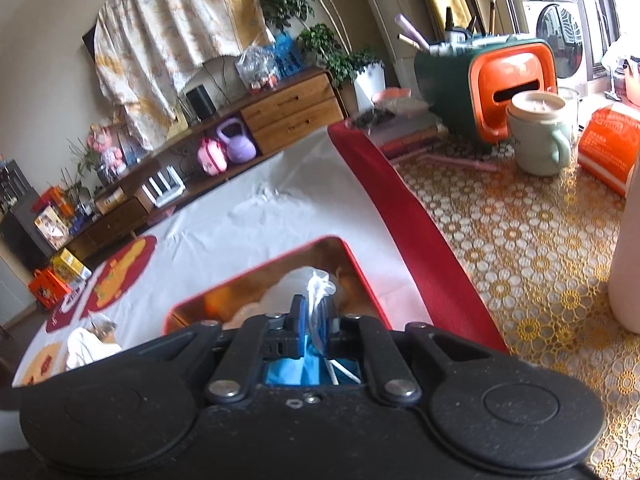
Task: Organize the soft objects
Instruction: 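Carry the swab bag and white mask with both tools over the red tin, then open both tools to drop the swabs and mask into the tin, withdraw, then grasp the cream cloth with the left tool while the right tool grasps the pink-labelled wipe packet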
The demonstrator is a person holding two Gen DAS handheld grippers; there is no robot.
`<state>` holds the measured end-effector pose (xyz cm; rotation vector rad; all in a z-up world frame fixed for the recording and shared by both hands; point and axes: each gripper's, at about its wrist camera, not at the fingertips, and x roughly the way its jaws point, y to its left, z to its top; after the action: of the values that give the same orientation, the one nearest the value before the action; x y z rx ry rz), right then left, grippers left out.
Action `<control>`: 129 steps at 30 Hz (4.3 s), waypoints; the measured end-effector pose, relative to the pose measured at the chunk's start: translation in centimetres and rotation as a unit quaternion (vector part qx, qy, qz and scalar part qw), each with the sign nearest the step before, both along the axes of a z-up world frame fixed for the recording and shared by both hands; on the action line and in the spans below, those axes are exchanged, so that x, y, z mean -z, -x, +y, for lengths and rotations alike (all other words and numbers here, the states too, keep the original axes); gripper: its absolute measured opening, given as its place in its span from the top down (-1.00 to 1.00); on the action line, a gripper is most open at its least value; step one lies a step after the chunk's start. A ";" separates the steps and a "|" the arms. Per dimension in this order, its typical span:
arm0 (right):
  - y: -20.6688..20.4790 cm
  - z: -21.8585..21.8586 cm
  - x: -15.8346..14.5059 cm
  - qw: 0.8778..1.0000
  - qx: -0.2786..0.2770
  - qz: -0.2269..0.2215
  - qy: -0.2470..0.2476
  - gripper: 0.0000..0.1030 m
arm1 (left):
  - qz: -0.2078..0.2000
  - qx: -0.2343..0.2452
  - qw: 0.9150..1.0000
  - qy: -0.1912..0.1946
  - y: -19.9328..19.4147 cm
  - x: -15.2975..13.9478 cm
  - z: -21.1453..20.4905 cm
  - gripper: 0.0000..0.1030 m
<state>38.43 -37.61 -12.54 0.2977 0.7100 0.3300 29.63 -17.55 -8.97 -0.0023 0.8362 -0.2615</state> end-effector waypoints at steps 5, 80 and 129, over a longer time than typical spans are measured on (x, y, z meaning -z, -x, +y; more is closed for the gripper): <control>0.4 0.0 0.9 1.000 -0.008 0.010 0.013 0.82 | 0.004 0.006 1.000 -0.001 -0.3 0.6 -0.5 -0.38; 14.5 8.5 -8.6 0.988 -0.118 -0.050 0.087 -0.80 | -0.063 -0.067 0.995 0.050 12.1 -7.2 13.8 -0.64; 13.1 27.6 -1.6 0.933 -0.329 -0.040 0.141 -0.88 | -0.031 -0.176 0.983 0.032 9.4 -1.5 32.0 -1.00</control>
<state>25.32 -9.98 -10.96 -0.2414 0.7528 0.8620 20.25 14.42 -7.43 -0.1997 0.7511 0.0444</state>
